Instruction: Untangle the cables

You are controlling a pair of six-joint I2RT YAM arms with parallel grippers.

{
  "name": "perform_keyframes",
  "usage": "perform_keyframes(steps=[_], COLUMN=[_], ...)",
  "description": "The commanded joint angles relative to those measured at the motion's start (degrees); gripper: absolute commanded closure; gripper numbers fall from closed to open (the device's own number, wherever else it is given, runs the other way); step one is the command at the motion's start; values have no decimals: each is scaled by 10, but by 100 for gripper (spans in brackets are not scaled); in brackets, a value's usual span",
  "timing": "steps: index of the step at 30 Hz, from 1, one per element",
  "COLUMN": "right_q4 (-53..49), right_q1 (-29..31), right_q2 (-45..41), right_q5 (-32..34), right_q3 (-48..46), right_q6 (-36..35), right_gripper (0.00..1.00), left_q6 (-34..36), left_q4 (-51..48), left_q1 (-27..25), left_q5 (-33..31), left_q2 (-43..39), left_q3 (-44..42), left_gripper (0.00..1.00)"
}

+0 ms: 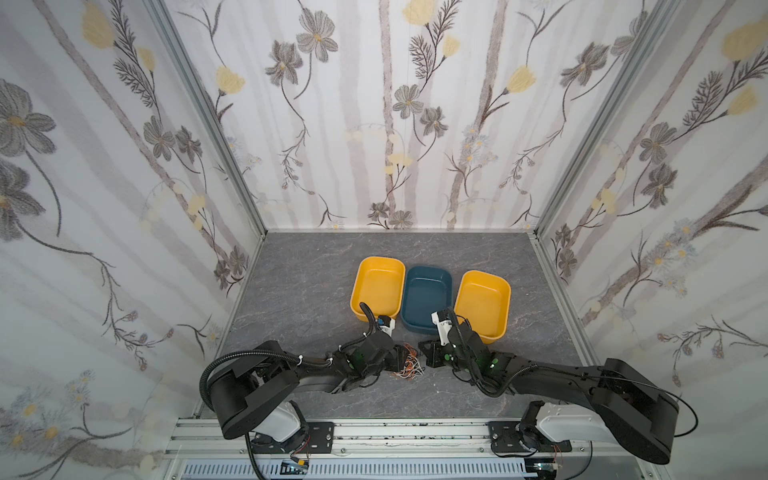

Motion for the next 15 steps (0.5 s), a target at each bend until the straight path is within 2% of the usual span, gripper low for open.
perform_keyframes(steps=[1,4,6,8,15], right_q4=[-37,-77,-102,-118,-155], right_q1=[-1,-5,-10,-20,-68], right_q2=[-37,-81,-113,-144,-244], right_q5=[64,102,125,135,128], right_q3=[0,2,1,-4,-23], right_q6=[-8,-17,-19,-21,-27], right_gripper=[100,100,100,100,100], left_q6=[-9,-4,-1,-1,12], left_q4=[-16,-35,-47,-58,-93], left_q1=[-1,-1,-1,0,2], left_q5=[-13,-21,-28,-36,-50], left_q2=[-8,-25,-38,-51,-100], left_q3=[5,4,2,0,-9], left_gripper=[57,63,77,86,90])
